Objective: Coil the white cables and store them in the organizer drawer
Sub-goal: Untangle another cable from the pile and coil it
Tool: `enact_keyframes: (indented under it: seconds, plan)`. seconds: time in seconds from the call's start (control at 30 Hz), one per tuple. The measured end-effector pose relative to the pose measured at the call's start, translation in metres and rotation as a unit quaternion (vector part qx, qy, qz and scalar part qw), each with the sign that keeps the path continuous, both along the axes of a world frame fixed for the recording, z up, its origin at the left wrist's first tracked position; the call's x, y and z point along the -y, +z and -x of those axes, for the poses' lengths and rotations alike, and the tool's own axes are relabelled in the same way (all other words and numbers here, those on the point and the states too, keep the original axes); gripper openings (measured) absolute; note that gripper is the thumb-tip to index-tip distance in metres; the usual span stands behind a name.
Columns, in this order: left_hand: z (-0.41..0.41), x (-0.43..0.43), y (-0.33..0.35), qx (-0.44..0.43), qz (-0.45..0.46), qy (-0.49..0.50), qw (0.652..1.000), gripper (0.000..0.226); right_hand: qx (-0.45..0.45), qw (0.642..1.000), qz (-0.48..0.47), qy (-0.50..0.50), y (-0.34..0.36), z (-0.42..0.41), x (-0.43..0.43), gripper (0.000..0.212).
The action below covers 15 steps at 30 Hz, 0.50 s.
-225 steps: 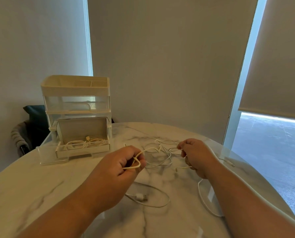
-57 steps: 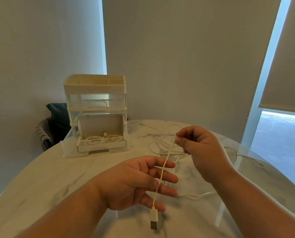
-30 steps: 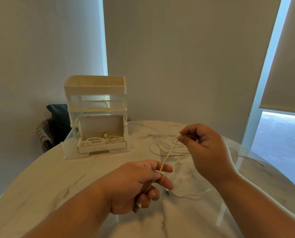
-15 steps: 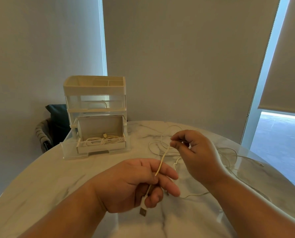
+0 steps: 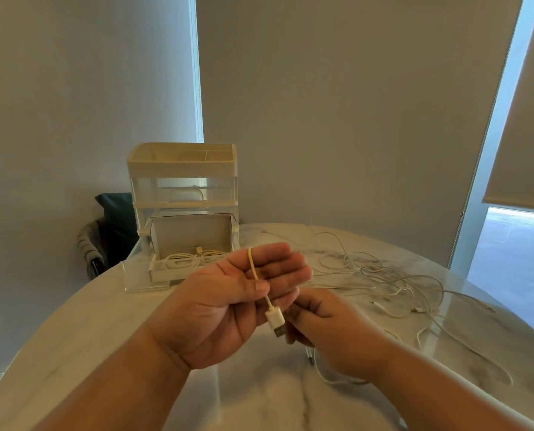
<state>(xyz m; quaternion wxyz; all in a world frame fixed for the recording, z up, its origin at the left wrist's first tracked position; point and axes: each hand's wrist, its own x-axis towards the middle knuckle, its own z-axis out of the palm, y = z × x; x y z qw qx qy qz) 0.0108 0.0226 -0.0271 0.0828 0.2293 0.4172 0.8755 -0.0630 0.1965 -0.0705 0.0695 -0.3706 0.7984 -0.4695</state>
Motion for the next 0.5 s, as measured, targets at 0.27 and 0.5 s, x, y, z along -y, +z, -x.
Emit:
enact_keyframes:
  seconds: [0.27,0.5]
  plan:
    - [-0.003,-0.004,0.012,0.062,0.03,0.151,0.986,0.041,0.021,0.998,-0.057,0.013,0.005,-0.011,0.003,0.028]
    - [0.014,-0.002,0.0,0.129,-0.002,0.238,0.963,0.04,-0.032,0.98,-0.194,0.031,0.007,-0.024,0.007,0.037]
